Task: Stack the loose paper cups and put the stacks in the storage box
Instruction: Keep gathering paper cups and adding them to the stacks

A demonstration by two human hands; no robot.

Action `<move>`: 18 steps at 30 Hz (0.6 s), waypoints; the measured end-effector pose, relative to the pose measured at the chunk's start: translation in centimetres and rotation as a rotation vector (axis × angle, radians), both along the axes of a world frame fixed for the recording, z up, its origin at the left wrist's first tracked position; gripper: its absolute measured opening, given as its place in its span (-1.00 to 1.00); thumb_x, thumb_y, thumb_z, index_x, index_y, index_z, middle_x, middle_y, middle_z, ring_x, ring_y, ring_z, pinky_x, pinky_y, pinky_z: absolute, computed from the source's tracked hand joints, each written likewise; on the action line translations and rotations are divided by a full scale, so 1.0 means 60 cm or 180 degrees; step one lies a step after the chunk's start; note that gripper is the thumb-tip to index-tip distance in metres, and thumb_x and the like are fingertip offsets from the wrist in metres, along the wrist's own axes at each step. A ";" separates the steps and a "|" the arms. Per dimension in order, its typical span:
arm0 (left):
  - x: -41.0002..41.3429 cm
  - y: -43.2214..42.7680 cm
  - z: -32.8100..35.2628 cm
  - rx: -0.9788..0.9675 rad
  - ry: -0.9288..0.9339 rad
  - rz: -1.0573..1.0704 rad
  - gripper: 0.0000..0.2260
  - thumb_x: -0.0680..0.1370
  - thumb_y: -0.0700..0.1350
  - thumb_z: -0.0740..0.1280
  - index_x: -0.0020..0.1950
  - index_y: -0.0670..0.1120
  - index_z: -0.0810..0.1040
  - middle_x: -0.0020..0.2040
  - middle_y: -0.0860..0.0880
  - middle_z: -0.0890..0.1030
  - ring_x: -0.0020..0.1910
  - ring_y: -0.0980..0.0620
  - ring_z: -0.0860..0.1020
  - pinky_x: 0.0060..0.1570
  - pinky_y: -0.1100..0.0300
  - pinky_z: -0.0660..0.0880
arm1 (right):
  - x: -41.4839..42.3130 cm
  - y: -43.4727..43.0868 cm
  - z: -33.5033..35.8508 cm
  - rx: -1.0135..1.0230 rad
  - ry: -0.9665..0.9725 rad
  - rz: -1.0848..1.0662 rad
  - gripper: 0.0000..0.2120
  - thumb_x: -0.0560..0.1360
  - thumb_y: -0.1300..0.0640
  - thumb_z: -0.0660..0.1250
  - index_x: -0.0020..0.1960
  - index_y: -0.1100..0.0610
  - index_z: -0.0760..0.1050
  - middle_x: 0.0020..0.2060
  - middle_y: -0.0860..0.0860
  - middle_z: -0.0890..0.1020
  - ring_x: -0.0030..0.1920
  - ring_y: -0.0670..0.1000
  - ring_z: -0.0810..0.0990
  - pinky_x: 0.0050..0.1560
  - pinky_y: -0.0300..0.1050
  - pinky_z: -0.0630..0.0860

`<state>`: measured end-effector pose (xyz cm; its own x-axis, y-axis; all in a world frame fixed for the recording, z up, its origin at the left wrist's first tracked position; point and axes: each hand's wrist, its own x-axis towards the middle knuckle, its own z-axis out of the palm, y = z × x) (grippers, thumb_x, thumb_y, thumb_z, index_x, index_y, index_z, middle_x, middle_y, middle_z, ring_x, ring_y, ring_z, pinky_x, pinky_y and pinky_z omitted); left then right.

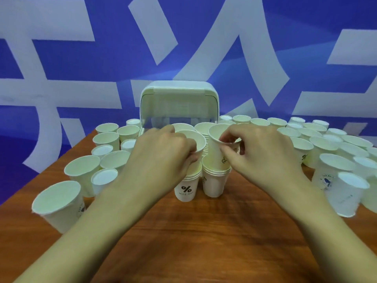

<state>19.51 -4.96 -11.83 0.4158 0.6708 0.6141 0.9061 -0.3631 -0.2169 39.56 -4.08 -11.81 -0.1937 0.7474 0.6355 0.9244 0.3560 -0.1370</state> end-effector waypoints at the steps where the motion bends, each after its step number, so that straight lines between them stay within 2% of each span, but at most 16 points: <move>1: 0.001 0.003 -0.007 -0.0037 0.0008 0.0019 -0.80 0.54 0.11 0.30 -0.13 0.06 0.64 -0.29 0.06 0.59 -0.16 -0.02 0.52 -0.40 0.16 0.06 | 0.002 0.003 -0.005 -0.0063 -0.0008 0.0026 -0.91 0.46 -0.07 0.35 -0.06 -0.12 0.59 -0.25 -0.16 0.62 -0.16 -0.04 0.58 -0.24 -0.09 0.48; 3: 0.002 0.011 -0.019 -0.0202 -0.0006 0.0071 -0.75 0.57 0.16 0.21 -0.03 0.08 0.63 -0.19 0.07 0.60 -0.05 0.01 0.51 -0.37 0.17 0.20 | 0.003 0.010 -0.017 -0.0179 -0.0036 0.0119 -0.90 0.47 -0.07 0.34 -0.05 -0.12 0.58 -0.20 -0.17 0.64 -0.17 -0.07 0.59 -0.22 -0.09 0.50; 5: 0.002 0.016 -0.032 -0.0505 -0.0109 0.0136 -0.70 0.57 0.21 0.15 0.07 0.10 0.60 -0.09 0.08 0.62 0.03 0.02 0.52 -0.23 0.13 0.42 | 0.002 0.015 -0.029 -0.0293 -0.0043 0.0202 -0.88 0.49 -0.11 0.32 -0.02 -0.14 0.59 -0.16 -0.20 0.66 -0.17 -0.11 0.59 -0.25 -0.14 0.45; 7: 0.001 0.018 -0.045 -0.0736 -0.0208 0.0157 -0.67 0.57 0.24 0.14 0.15 0.12 0.56 0.01 0.09 0.62 0.06 0.01 0.54 -0.11 0.10 0.49 | -0.001 0.020 -0.042 -0.0426 -0.0074 0.0269 -0.81 0.53 -0.18 0.27 0.04 -0.17 0.59 -0.11 -0.23 0.66 -0.13 -0.13 0.60 -0.27 -0.17 0.38; 12: 0.001 0.024 -0.076 -0.0840 0.0020 0.0227 -0.69 0.63 0.16 0.09 0.07 0.06 0.57 -0.03 0.06 0.60 0.06 -0.01 0.45 -0.23 0.14 0.26 | -0.008 0.029 -0.079 -0.0553 -0.0263 0.0321 -0.82 0.57 -0.14 0.28 0.09 -0.21 0.62 -0.02 -0.22 0.67 -0.02 -0.11 0.63 -0.26 -0.16 0.34; 16: -0.003 0.023 -0.086 -0.0779 0.0146 0.0196 -0.67 0.64 0.15 0.08 0.04 0.03 0.58 -0.05 0.04 0.60 0.03 -0.04 0.44 -0.16 0.12 0.21 | -0.012 0.027 -0.089 -0.0581 -0.0318 0.0216 -0.83 0.56 -0.14 0.29 0.07 -0.20 0.63 -0.03 -0.20 0.67 -0.03 -0.08 0.64 -0.26 -0.14 0.41; 18: -0.010 0.018 -0.085 -0.0633 0.0010 0.0197 -0.66 0.60 0.18 0.12 0.02 0.04 0.61 -0.08 0.05 0.60 0.00 -0.04 0.49 -0.14 0.09 0.28 | -0.018 0.016 -0.085 -0.0355 -0.0415 0.0148 -0.84 0.55 -0.14 0.32 0.06 -0.18 0.62 -0.04 -0.19 0.67 -0.07 -0.06 0.65 -0.32 -0.16 0.37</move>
